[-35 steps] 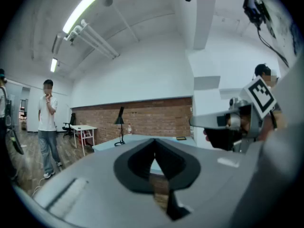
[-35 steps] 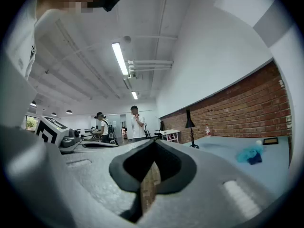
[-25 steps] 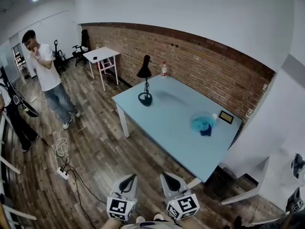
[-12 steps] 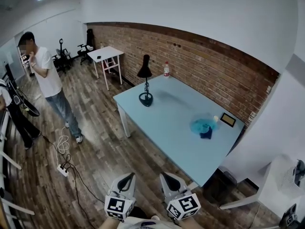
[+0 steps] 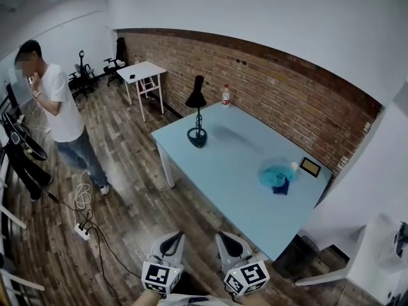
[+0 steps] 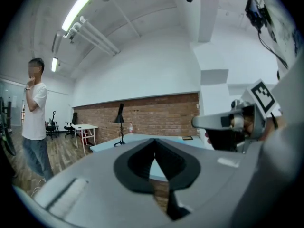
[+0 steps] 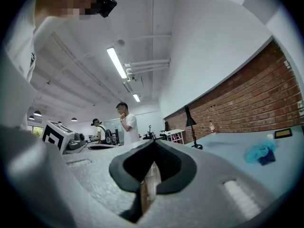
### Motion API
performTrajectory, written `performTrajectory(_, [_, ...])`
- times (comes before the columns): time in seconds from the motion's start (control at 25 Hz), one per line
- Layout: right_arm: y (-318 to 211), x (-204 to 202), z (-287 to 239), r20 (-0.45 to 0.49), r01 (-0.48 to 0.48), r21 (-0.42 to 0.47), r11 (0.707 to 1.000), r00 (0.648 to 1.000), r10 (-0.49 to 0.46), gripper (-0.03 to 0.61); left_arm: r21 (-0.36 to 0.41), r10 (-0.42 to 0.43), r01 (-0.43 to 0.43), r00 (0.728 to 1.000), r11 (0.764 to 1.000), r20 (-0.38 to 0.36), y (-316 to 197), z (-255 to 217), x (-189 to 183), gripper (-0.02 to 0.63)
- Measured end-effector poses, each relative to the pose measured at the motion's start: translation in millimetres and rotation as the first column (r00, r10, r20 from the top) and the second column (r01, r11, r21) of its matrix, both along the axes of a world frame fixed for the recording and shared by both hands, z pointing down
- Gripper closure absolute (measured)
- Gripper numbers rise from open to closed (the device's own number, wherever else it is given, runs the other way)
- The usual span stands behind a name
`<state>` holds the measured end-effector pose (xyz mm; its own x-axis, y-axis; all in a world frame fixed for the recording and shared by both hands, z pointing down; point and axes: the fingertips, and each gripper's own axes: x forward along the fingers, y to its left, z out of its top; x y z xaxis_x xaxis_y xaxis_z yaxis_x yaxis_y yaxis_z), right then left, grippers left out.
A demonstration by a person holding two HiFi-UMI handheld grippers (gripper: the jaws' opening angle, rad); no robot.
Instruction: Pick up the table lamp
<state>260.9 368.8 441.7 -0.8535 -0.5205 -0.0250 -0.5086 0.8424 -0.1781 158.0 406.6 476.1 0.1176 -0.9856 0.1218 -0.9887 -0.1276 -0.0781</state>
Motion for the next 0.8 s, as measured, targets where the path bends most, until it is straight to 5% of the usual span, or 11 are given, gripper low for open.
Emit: performTrajectory(0.8, [-165, -212, 7, -0.069, -0.143, -0.041, 0.989, 0.988, 0.140, 0.580, -0.032, 0.154, -0.155, 0.987, 0.987, -0.038, -176, 6, -213, 0.623])
